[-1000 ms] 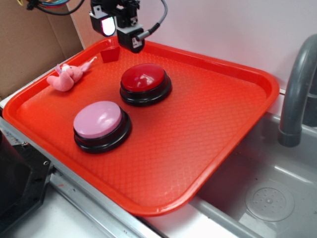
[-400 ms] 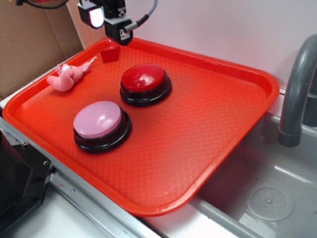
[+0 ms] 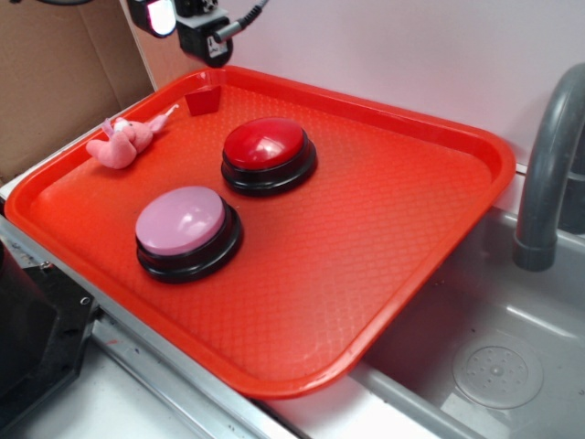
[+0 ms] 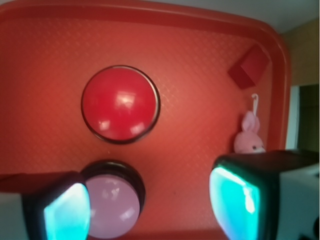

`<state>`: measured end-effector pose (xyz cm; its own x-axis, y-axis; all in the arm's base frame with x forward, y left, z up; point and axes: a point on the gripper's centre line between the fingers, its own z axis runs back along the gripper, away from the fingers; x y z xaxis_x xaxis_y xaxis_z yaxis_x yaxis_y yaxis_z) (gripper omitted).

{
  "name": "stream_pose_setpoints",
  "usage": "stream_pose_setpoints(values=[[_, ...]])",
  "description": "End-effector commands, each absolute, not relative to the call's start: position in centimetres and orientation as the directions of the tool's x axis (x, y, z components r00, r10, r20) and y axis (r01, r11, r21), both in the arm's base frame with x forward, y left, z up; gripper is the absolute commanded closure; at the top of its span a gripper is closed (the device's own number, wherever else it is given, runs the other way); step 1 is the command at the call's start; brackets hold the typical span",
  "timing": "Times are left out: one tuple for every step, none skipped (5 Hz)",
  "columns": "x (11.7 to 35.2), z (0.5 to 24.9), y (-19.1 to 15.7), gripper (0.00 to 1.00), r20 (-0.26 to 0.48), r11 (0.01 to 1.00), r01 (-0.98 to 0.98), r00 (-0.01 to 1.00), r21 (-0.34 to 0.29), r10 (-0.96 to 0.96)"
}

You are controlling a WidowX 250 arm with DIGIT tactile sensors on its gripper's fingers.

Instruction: Push the red button.

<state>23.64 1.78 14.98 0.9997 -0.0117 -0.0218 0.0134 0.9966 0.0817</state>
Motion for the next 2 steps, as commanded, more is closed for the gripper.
stream_pose_setpoints(values=[[23.05,16.95,2.55,0.0,0.067,0.995,-0.079,0.995,0.063,0.075],[22.56,17.12,2.35,0.0,0.068,0.993,-0.105,0.993,0.056,0.101]])
